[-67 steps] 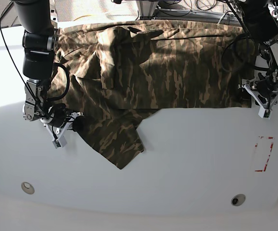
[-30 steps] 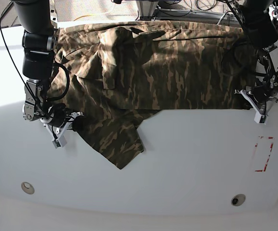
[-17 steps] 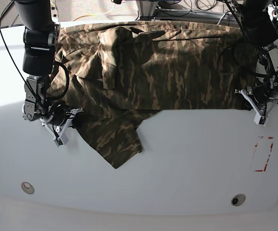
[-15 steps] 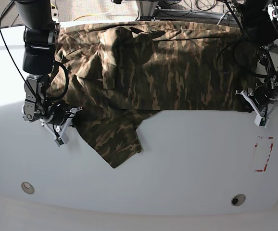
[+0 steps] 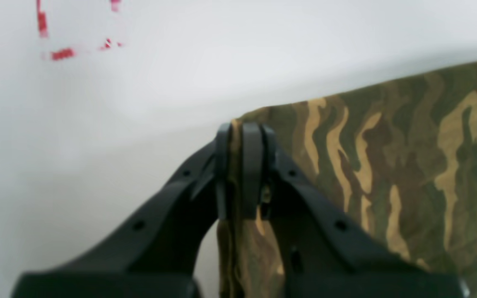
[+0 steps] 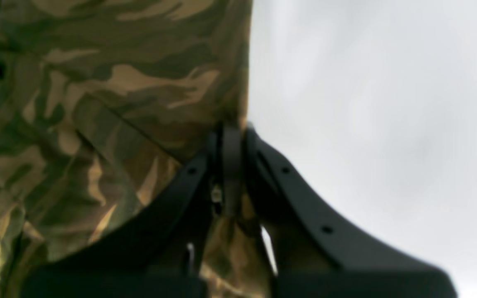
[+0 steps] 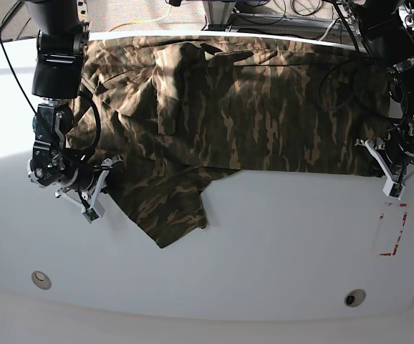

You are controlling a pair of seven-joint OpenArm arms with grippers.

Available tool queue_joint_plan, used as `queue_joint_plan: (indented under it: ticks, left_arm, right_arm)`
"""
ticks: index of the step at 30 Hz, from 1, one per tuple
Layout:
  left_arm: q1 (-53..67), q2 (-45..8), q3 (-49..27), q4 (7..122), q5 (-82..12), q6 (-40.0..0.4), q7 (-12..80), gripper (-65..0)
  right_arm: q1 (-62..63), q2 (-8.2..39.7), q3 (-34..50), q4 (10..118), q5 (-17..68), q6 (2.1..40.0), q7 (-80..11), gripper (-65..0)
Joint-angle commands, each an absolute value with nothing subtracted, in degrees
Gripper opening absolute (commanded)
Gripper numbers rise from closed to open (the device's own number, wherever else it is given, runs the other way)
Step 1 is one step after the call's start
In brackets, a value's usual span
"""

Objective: Layout the t-shirt on the table in an organized manner, then fold the t-shirt properly
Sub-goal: 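Drag the right gripper's edge inward, folding the hanging sleeve over the body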

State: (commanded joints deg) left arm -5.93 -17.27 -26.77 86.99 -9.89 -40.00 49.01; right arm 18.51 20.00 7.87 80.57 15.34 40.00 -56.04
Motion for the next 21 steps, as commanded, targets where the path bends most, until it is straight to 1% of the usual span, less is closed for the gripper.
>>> queue_joint_plan:
  ticks: [3, 8, 12, 16, 21]
  left_arm:
    - [-5.41, -17.36, -26.86, 87.87, -9.89, -40.00, 49.01, -65.0]
    - [-4.00, -17.45, -26.86, 89.27, -9.89, -40.00, 48.84, -65.0]
    - [-3.65, -17.54, -26.95, 89.45, -9.89, -40.00, 48.84, -65.0]
    - [-3.56, -17.54, -27.03, 89.45, -9.89, -40.00, 48.84, -65.0]
    - [-2.42, -17.54, -29.23, 89.36, -9.89, -40.00, 48.84, -64.7]
  right_arm:
    - [16.92, 20.00, 8.75, 85.41, 15.34, 40.00, -58.68, -65.0]
    - [14.02, 19.65, 13.41, 93.93, 15.43, 40.00, -65.10, -65.0]
    - [11.82, 19.47, 14.29, 99.21, 15.43, 40.00, -68.88, -65.0]
    - [8.66, 19.47, 14.37, 102.64, 15.43, 40.00, -69.49, -65.0]
    - [4.18, 19.47, 14.37, 105.27, 15.43, 40.00, -69.58, -65.0]
